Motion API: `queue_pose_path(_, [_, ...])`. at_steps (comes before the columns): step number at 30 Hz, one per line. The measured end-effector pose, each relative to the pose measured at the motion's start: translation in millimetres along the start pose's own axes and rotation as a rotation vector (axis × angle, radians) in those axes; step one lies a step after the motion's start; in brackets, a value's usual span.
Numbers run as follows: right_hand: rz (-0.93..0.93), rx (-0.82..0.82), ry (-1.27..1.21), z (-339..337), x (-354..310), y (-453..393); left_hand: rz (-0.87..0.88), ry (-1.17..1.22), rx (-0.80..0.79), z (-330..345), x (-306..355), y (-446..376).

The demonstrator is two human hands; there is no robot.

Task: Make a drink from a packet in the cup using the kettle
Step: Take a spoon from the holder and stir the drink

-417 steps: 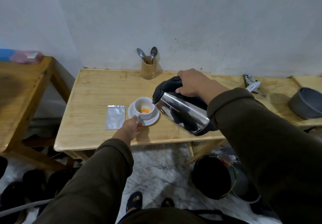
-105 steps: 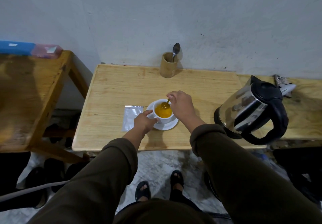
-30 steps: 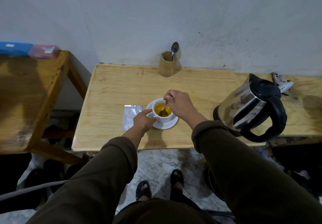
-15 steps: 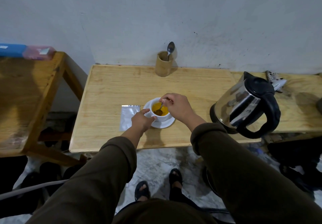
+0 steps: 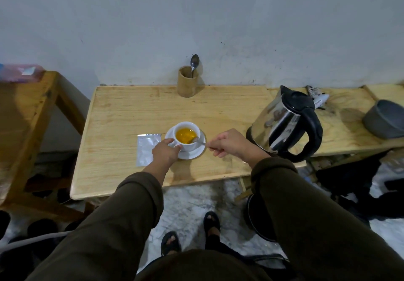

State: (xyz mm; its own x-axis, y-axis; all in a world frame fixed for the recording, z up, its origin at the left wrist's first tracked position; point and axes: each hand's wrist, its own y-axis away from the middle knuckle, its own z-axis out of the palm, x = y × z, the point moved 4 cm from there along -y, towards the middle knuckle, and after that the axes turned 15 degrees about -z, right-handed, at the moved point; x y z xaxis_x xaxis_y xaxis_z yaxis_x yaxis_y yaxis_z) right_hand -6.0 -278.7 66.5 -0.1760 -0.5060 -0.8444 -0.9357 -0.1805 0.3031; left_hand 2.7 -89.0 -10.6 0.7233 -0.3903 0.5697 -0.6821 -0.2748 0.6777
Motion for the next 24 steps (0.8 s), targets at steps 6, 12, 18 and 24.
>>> queue_pose_path(6, [0.12,-0.062,0.081,-1.2,27.7,17.3,-0.007,0.005,0.06,4.9,-4.1,1.5])
queue_pose_path(12, [0.16,0.049,-0.016,-1.2,54.7,18.9,0.031,0.02,0.126,12.2,-10.2,5.7])
queue_pose_path(18, [0.219,0.203,-0.188,-5.7,81.4,7.6,-0.015,0.072,0.201,16.3,-10.9,9.4])
queue_pose_path(24, [0.306,0.335,-0.122,1.4,111.5,-16.6,-0.027,0.164,0.255,22.3,-14.7,11.5])
